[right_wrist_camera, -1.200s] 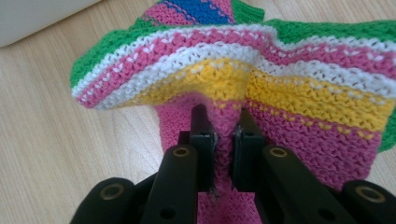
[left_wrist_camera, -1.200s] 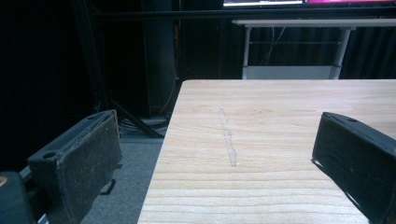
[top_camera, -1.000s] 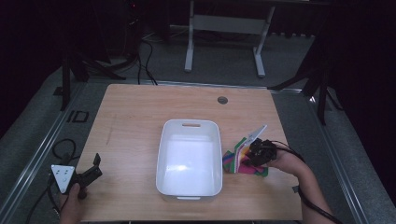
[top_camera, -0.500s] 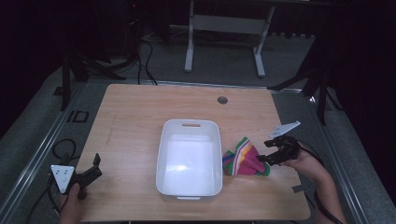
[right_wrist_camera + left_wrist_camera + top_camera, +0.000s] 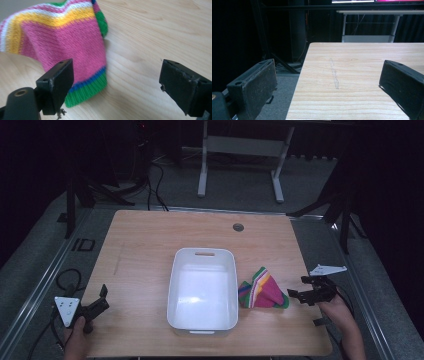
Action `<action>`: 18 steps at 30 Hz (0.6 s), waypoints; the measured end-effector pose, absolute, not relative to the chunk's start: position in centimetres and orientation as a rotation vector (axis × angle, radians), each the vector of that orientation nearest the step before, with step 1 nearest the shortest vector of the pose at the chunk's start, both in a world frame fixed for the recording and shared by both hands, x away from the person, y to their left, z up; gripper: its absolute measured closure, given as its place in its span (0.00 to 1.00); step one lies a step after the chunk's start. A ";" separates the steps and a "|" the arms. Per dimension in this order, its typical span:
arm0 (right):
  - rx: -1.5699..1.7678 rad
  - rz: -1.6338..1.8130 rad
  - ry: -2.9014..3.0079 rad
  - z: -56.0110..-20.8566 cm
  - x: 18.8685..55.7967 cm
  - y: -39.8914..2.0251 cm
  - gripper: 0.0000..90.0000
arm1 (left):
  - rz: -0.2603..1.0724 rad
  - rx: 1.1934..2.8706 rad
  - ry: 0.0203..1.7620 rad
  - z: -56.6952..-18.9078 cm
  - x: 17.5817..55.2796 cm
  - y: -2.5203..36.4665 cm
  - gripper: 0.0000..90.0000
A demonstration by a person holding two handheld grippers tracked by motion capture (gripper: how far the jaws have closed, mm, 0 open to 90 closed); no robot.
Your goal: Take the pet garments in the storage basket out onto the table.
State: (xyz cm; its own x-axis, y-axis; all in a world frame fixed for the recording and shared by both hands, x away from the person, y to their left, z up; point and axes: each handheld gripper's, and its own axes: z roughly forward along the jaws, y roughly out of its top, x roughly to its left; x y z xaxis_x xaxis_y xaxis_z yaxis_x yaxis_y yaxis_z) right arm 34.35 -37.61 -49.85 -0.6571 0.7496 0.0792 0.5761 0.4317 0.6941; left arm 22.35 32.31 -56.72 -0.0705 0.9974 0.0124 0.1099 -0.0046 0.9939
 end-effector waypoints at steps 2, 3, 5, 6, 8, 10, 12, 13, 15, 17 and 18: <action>1.188 1.073 2.392 -50.4 33.9 -38.1 0.14 | 1.214 1.261 1.340 -56.7 22.3 32.3 0.02; 1.200 1.087 2.368 -50.7 33.7 -38.4 0.14 | 1.215 1.261 1.340 -56.7 22.3 32.3 0.02; 1.235 1.099 2.300 -51.3 33.1 -38.8 0.14 | 1.214 1.262 1.339 -56.7 22.3 32.3 0.02; 1.242 1.106 2.272 -51.6 32.9 -38.9 0.14 | 1.213 1.262 1.339 -56.7 22.3 32.3 0.02; 1.250 1.108 2.206 -52.2 32.3 -39.0 0.14 | 1.211 1.261 1.339 -56.7 22.3 32.3 0.02; 1.271 1.137 2.149 -52.8 31.8 -39.1 0.14 | 1.211 1.261 1.339 -56.7 22.3 32.3 0.02; 1.271 1.148 2.092 -53.1 31.3 -39.2 0.14 | 1.211 1.261 1.338 -56.7 22.3 32.3 0.02; 1.279 1.161 2.062 -53.3 31.0 -39.2 0.14 | 1.212 1.261 1.338 -56.7 22.3 32.3 0.02; 1.290 1.187 2.002 -53.6 30.5 -39.3 0.14 | 1.212 1.261 1.338 -56.7 22.3 32.3 0.02; 1.293 1.187 1.970 -53.8 30.2 -39.4 0.14 | 1.212 1.262 1.338 -56.7 22.3 32.3 0.02; 1.294 1.166 1.927 -54.2 29.8 -39.4 0.14 | 1.212 1.262 1.338 -56.7 22.3 32.3 0.02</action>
